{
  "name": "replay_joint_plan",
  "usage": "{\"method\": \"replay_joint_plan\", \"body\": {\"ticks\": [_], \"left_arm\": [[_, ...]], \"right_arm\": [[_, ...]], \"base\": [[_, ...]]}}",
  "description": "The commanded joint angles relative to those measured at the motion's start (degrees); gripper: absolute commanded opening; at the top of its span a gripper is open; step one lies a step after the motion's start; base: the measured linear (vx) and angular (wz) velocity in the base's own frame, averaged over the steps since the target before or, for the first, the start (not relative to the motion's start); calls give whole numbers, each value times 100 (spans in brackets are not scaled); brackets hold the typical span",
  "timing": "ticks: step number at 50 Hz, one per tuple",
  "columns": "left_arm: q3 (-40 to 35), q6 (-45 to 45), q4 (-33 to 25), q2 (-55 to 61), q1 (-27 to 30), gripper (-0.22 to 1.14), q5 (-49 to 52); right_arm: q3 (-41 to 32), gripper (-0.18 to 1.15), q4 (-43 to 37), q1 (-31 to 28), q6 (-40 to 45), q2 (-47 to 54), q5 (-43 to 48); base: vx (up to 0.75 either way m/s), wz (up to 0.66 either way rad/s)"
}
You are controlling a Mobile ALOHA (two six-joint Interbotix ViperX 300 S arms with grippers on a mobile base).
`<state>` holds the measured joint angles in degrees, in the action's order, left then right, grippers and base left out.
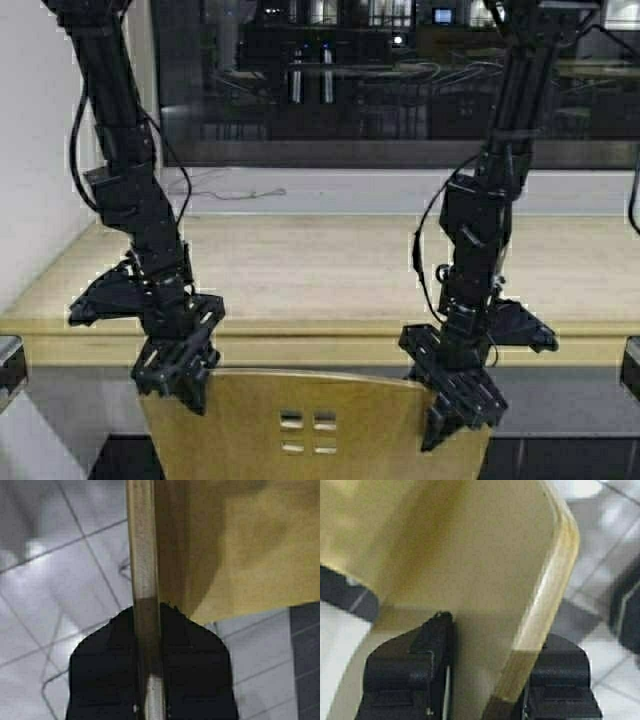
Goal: Push the chairs under the table
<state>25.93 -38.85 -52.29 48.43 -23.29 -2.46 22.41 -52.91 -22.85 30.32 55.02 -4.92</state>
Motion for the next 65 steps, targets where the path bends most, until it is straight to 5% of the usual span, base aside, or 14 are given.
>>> {"method": "replay_joint_plan", "body": {"ticks": [1,46,53,61,65], "left_arm": [[-404,185,62,79,26,18,-70],[-475,193,70,308,-114,19,114],[-466,246,97,360,-114,30,114],[-466,492,132,343,-114,62,149],[-387,510,123,272,-114,78,211]], "right_arm": [[-176,4,149,-18,-650,-70,149],[-97,8,281,53,-932,35,229],[-158,33,281,132,-967,79,193],[-229,81,281,211,-958,18,-141],[-193,92,264,229,-870,-79,-237]], "base": [[22,7],[16,3],[4,0],[0,0],[-2,0]]}}
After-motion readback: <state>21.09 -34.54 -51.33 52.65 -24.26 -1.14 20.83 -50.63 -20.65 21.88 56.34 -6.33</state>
